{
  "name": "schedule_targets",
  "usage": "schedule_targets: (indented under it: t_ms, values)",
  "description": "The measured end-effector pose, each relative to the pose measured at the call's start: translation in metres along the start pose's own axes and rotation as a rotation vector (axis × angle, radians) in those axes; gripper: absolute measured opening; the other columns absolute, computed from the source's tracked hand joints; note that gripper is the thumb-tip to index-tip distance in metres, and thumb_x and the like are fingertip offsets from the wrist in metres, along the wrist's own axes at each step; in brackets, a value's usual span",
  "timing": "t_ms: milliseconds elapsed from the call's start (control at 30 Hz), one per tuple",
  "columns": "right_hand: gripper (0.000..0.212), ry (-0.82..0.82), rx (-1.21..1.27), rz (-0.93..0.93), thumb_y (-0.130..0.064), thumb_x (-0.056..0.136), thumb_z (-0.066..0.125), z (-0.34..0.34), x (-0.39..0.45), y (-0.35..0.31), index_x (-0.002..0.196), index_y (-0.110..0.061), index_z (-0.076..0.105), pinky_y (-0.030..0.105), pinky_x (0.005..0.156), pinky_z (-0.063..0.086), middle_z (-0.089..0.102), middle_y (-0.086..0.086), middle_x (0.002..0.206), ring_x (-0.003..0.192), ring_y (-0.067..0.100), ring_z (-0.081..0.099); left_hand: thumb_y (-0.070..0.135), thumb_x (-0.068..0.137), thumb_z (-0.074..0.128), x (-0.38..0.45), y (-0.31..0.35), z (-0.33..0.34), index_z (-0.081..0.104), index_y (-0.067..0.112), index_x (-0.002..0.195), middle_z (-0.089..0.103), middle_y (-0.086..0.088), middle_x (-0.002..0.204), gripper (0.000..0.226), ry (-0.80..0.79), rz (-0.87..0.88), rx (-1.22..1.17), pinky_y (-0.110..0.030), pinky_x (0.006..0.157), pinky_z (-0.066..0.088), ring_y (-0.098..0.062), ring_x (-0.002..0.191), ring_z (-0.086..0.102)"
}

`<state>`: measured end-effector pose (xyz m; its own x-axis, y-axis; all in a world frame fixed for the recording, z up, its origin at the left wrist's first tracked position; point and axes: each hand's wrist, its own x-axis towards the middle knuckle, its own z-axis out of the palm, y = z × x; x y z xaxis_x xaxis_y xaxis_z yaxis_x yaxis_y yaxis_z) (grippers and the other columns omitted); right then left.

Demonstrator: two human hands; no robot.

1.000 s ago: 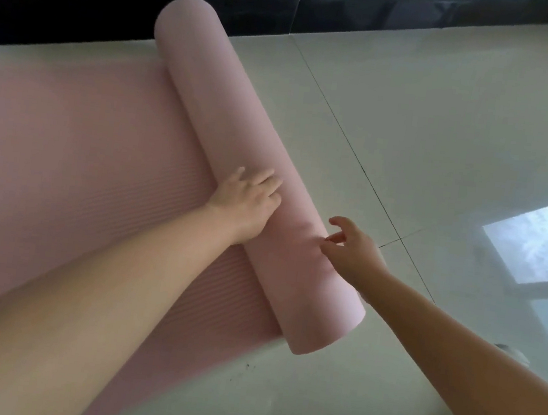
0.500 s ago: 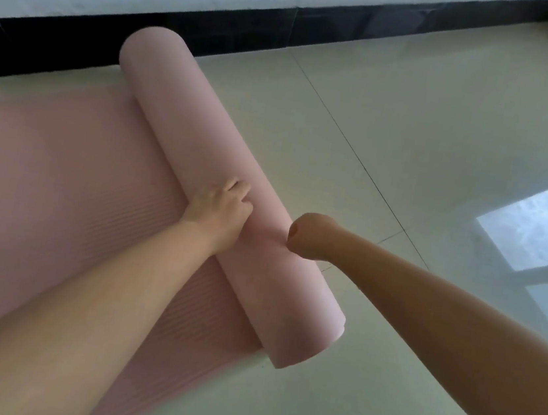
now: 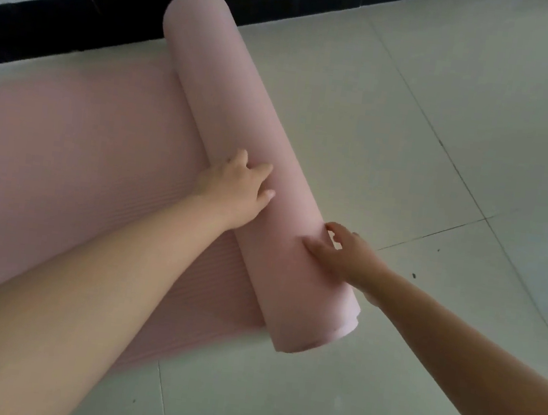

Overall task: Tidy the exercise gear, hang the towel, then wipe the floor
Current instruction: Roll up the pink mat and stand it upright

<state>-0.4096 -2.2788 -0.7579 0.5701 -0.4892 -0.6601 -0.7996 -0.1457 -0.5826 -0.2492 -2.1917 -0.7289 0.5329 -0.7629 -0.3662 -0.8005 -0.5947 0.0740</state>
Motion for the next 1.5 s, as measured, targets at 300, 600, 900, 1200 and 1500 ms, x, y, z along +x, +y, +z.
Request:
schedule_targets:
  t_ms: [300, 600, 900, 1200, 1500]
  values:
    - [0.125, -0.255, -0.575, -0.455, -0.05, 0.066, 0.076, 0.003, -0.04, 0.04, 0.145, -0.032, -0.018, 0.033, 0.116, 0.02, -0.021, -0.001, 0.155, 0.146, 0.019, 0.0, 0.034, 0.099, 0.04, -0.025, -0.01, 0.019, 0.008, 0.028, 0.152, 0.002, -0.014, 0.158, 0.063, -0.039, -0.204, -0.399, -0.032, 0.116, 0.018, -0.025, 0.146, 0.016]
    - [0.101, 0.063, -0.519, -0.662, -0.06, 0.062, 0.065, 0.03, -0.038, 0.065, 0.143, -0.037, 0.009, 0.049, 0.081, 0.053, 0.025, 0.024, 0.15, 0.13, 0.043, 0.042, 0.04, 0.087, 0.06, -0.026, 0.011, 0.041, -0.002, 0.031, 0.151, 0.015, -0.008, 0.157, 0.09, 0.089, -0.433, -0.975, -0.03, 0.112, 0.026, -0.02, 0.143, 0.024]
    - [0.079, 0.099, -0.458, -0.618, -0.079, 0.078, 0.013, 0.047, -0.023, 0.081, 0.141, -0.032, 0.017, 0.044, 0.07, 0.058, 0.038, 0.023, 0.145, 0.125, 0.043, 0.048, 0.031, 0.084, 0.067, -0.034, 0.019, 0.047, 0.019, 0.019, 0.15, 0.021, -0.004, 0.153, 0.082, 0.293, -0.342, -0.865, -0.026, 0.109, 0.027, -0.017, 0.14, 0.027]
    - [0.088, 0.138, -0.427, -0.574, -0.078, 0.078, 0.017, 0.061, -0.027, 0.078, 0.146, -0.024, 0.012, 0.054, 0.081, 0.055, 0.024, 0.023, 0.151, 0.133, 0.048, 0.033, 0.026, 0.085, 0.067, -0.03, 0.01, 0.06, 0.023, 0.014, 0.148, 0.021, -0.005, 0.153, 0.077, 0.255, -0.321, -0.918, -0.027, 0.113, 0.022, -0.018, 0.141, 0.025]
    - [0.059, 0.11, 0.165, -0.275, -0.036, 0.092, 0.049, 0.053, -0.048, 0.019, 0.145, -0.016, 0.03, 0.027, 0.103, 0.037, 0.034, 0.001, 0.146, 0.128, 0.015, 0.044, 0.001, 0.086, 0.062, -0.062, -0.042, 0.036, 0.028, 0.016, 0.147, 0.011, -0.007, 0.159, 0.072, 0.19, -0.024, -0.336, -0.022, 0.117, 0.011, -0.022, 0.147, 0.012]
